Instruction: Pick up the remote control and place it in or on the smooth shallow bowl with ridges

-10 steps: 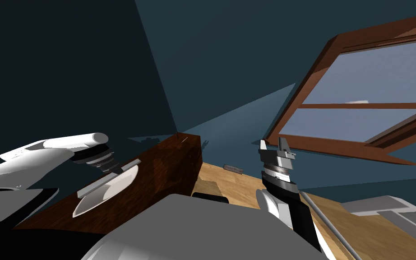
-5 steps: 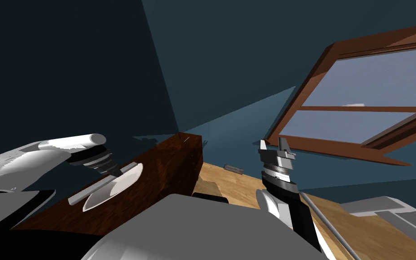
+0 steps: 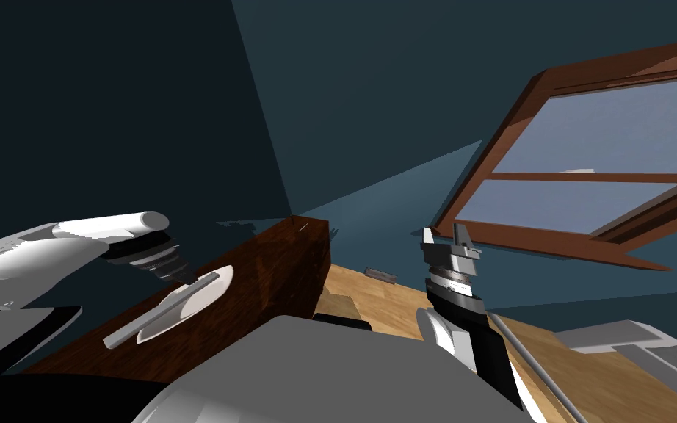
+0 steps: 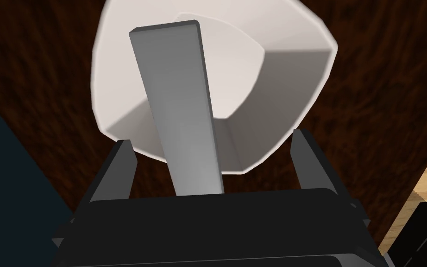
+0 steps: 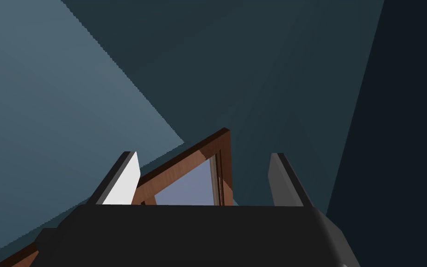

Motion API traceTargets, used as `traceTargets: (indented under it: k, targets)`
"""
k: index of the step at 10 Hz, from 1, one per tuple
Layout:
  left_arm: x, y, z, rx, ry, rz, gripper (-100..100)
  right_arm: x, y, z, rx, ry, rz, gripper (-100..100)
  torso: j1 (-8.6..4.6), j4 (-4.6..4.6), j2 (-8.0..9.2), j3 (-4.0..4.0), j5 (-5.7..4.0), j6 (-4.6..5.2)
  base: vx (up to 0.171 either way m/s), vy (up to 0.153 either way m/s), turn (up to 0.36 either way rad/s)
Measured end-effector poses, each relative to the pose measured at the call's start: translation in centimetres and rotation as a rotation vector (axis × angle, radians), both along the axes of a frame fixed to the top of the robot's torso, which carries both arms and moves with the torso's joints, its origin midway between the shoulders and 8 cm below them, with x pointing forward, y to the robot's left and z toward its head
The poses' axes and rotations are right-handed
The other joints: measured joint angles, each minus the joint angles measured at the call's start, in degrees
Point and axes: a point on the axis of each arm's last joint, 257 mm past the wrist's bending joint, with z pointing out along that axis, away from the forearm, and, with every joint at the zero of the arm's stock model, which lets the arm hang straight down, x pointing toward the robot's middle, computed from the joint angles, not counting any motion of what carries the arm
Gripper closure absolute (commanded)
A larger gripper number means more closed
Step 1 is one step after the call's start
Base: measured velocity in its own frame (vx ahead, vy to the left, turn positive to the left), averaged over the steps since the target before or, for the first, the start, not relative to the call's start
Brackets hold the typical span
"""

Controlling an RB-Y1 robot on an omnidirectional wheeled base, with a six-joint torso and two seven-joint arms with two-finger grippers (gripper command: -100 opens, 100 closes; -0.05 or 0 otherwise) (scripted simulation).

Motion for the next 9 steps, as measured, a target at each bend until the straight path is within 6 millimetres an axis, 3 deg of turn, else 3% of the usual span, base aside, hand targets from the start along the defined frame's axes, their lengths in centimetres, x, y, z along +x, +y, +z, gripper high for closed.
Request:
traceTargets:
  k: [3, 4, 9]
  targets:
    - [0.1, -0.3, 2.5, -0.004, 0.004, -0.004, -100, 0.0, 0.0, 0.0, 0.0, 0.0, 0.0, 0, 0.01, -0.01, -0.01, -0.01, 0.03, 0.0, 0.003, 0.01, 0.003]
    - [0.1, -0.4, 2.5, -0.005, 0.004, -0.003, 0, 0.0, 0.0, 0.0, 0.0, 0.0, 0.0, 0, -0.01, -0.01, -0.01, -0.01, 0.03, 0.0, 0.0, 0.0, 0.0]
    - [0.1, -0.4, 2.5, -0.005, 0.004, -0.003, 0, 0.0, 0.0, 0.0, 0.0, 0.0, 0.0, 0, -0.03, -0.01, 0.0, 0.0, 0.02, 0.0, 0.0, 0.0, 0.0]
